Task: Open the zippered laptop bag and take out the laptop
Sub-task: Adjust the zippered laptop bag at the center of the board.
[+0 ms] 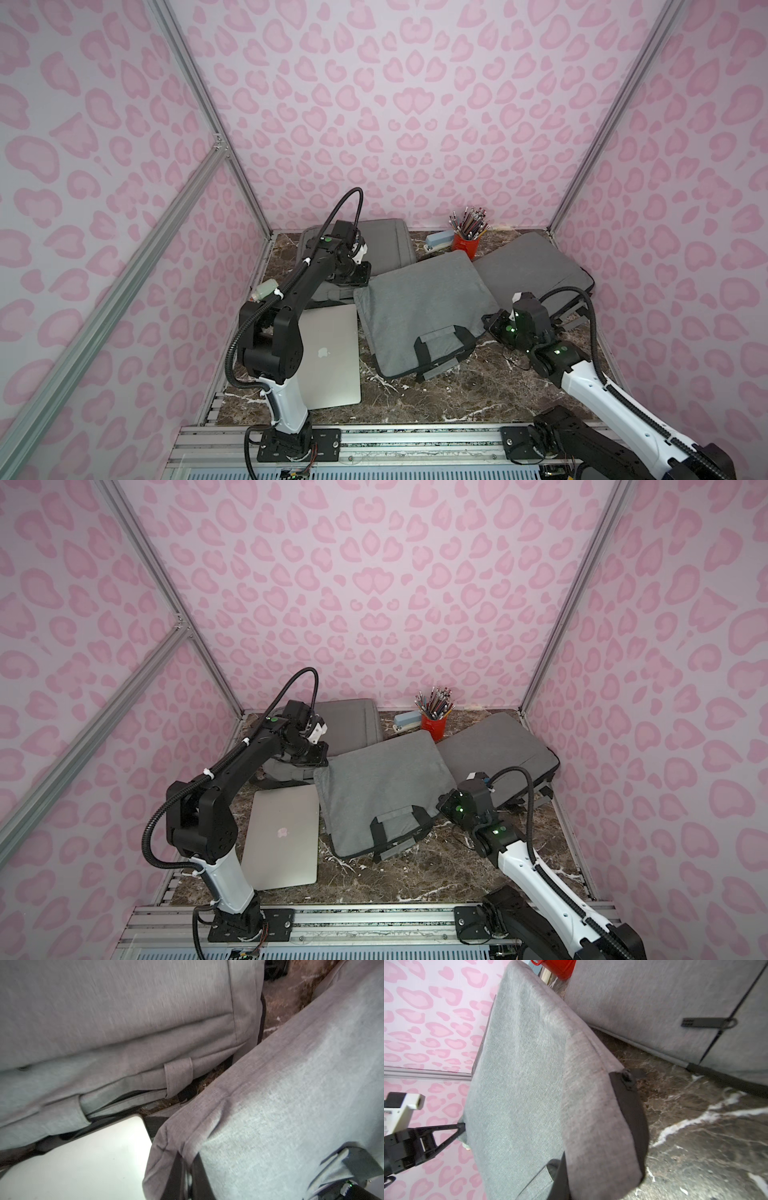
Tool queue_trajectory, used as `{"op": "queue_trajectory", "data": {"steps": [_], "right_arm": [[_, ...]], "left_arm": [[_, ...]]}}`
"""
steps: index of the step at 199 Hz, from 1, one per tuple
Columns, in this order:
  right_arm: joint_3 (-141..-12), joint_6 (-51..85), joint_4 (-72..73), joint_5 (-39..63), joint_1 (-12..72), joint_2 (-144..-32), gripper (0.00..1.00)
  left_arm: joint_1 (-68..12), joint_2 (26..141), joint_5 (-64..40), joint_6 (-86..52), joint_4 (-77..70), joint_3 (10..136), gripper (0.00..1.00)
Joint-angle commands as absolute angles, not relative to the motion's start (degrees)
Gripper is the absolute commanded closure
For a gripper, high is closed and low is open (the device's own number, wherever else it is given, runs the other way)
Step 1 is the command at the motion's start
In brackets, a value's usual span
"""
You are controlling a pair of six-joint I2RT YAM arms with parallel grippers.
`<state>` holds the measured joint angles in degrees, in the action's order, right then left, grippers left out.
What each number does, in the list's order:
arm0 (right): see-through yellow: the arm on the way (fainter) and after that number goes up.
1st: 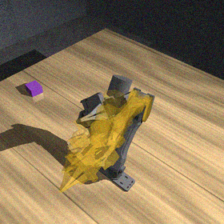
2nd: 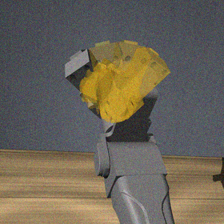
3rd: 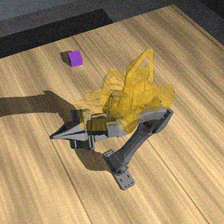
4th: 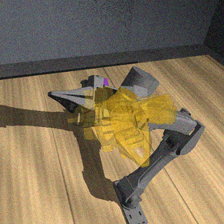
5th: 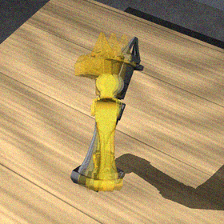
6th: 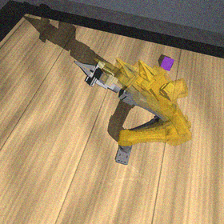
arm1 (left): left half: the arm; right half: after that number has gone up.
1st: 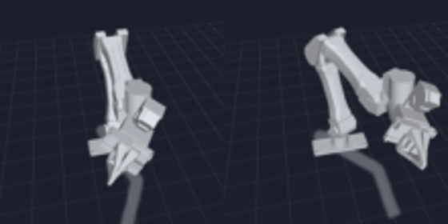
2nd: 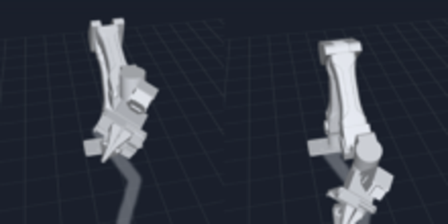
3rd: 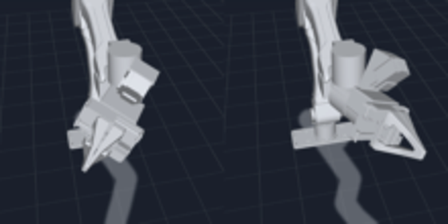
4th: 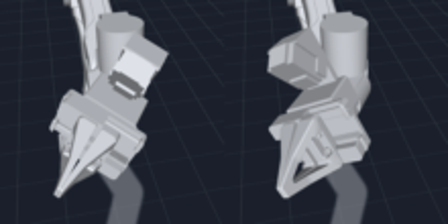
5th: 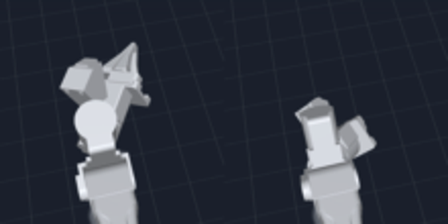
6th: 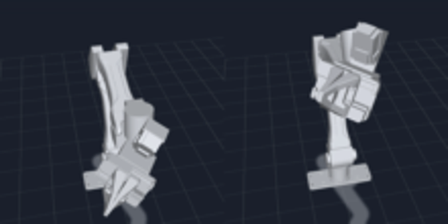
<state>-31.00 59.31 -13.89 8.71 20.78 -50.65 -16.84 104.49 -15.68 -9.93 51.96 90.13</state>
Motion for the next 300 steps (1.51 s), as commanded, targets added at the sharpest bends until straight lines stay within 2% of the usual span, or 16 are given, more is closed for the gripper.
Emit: {"op": "queue_trajectory", "data": {"steps": [1, 8, 20, 35, 73, 116, 154, 182, 209, 249, 272, 300], "right_arm": [[-30.3, 56.0, -11.8, 11.4, 19.2, -48.4, 1.00], [-29.9, 55.5, -12.0, 12.1, 18.5, -48.0, 1.00], [-29.4, 54.7, -12.7, 13.0, 17.7, -48.0, 1.00], [-29.3, 53.5, -13.7, 13.2, 17.3, -48.1, 1.00], [-28.3, 52.4, -15.0, 13.4, 16.7, -47.8, 1.00], [-28.2, 52.5, -14.8, 14.5, 16.6, -47.8, 1.00], [-29.6, 53.3, -15.1, 16.1, 16.7, -49.4, 1.00], [-30.6, 53.4, -14.8, 16.7, 16.7, -49.9, 1.00], [-31.0, 53.2, -14.8, 16.9, 16.7, -50.4, 1.00], [-30.2, 53.1, -14.5, 17.4, 16.7, -50.6, 1.00], [-29.8, 53.0, -14.5, 17.6, 16.7, -50.6, 1.00], [-28.8, 53.1, -14.0, 18.3, 16.6, -50.6, 1.00]], "left_arm": [[-17.6, 102.9, -22.6, -11.4, 48.2, 86.5, 0.22], [-17.7, 102.6, -22.9, -11.8, 47.3, 85.4, 0.24], [-17.9, 102.3, -24.2, -12.9, 45.9, 83.9, 0.34], [-18.2, 101.8, -25.2, -14.1, 44.2, 81.3, 0.42], [-19.0, 100.7, -23.5, -14.4, 44.7, 80.2, 0.42], [-21.2, 97.7, -19.4, -14.4, 46.0, 80.4, 0.27], [-32.1, 91.8, -13.7, -9.8, 42.9, 77.9, 0.19], [-36.9, 89.9, -8.7, -8.7, 42.9, 74.4, 0.17], [-37.0, 88.5, -2.6, -16.8, 45.5, 70.2, 0.17], [-37.0, 84.6, -0.1, -29.0, 39.9, 60.3, 0.16], [-36.3, 82.1, 2.7, -34.4, 37.8, 56.2, 0.13], [-33.4, 81.1, -4.3, -39.8, 26.7, 49.0, 0.12]]}}
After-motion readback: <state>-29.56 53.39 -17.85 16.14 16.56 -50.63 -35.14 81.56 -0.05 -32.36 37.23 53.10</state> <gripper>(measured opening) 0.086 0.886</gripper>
